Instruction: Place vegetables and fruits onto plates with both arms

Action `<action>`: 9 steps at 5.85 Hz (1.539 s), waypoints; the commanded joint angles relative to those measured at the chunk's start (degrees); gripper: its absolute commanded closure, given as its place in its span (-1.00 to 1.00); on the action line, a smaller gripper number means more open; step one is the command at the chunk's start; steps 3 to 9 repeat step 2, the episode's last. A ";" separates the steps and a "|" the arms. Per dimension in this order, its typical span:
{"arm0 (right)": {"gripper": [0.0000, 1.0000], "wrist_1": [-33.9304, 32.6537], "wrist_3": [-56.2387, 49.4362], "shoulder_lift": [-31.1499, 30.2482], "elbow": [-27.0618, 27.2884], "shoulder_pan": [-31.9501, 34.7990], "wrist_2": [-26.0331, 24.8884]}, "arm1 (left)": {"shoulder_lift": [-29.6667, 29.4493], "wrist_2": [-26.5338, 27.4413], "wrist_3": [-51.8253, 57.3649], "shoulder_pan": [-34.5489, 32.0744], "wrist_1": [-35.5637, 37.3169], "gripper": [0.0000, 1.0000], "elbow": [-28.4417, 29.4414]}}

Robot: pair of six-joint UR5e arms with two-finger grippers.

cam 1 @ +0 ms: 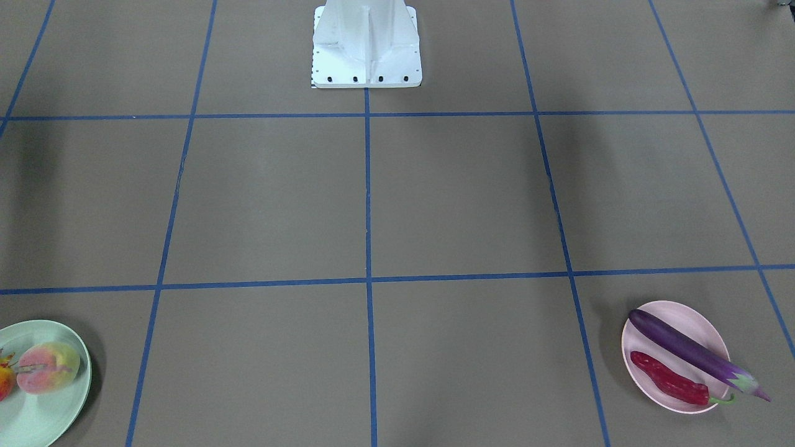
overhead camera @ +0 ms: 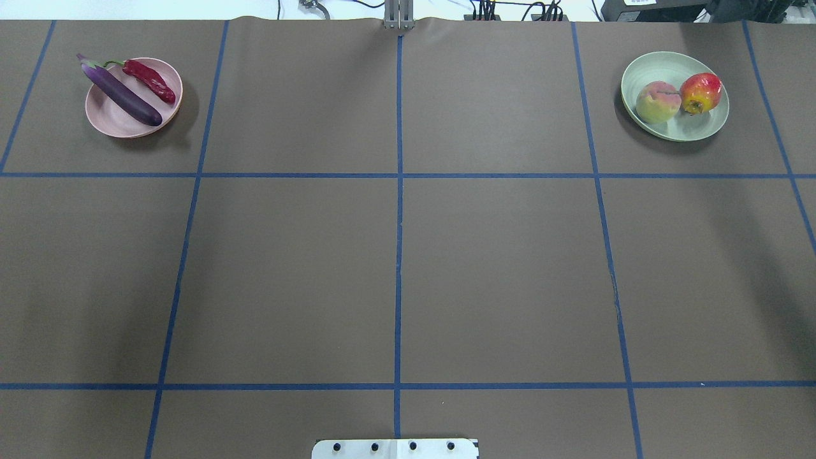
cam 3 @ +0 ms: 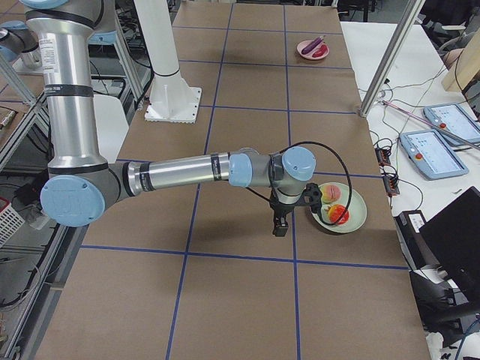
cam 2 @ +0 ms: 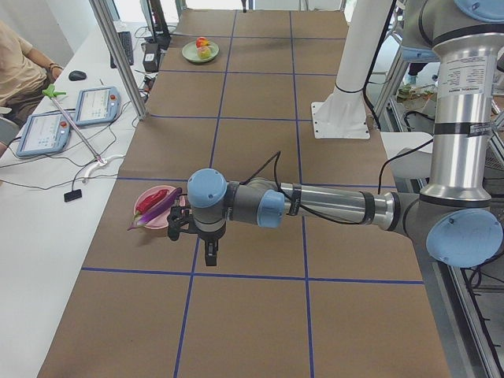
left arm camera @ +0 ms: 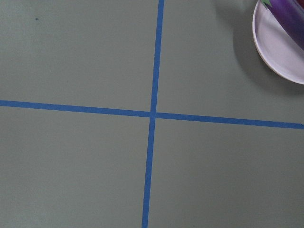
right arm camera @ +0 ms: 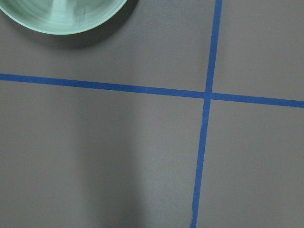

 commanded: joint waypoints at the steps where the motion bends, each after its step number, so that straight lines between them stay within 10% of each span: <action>1: -1.00 0.36 0.16 0.60 0.19 -0.05 0.98 | 0.20 -0.08 0.00 0.06 0.04 -1.00 -0.40; 9: -1.00 0.36 0.33 0.52 0.20 -0.05 0.98 | -0.06 0.10 0.00 0.06 -0.05 -1.00 -0.32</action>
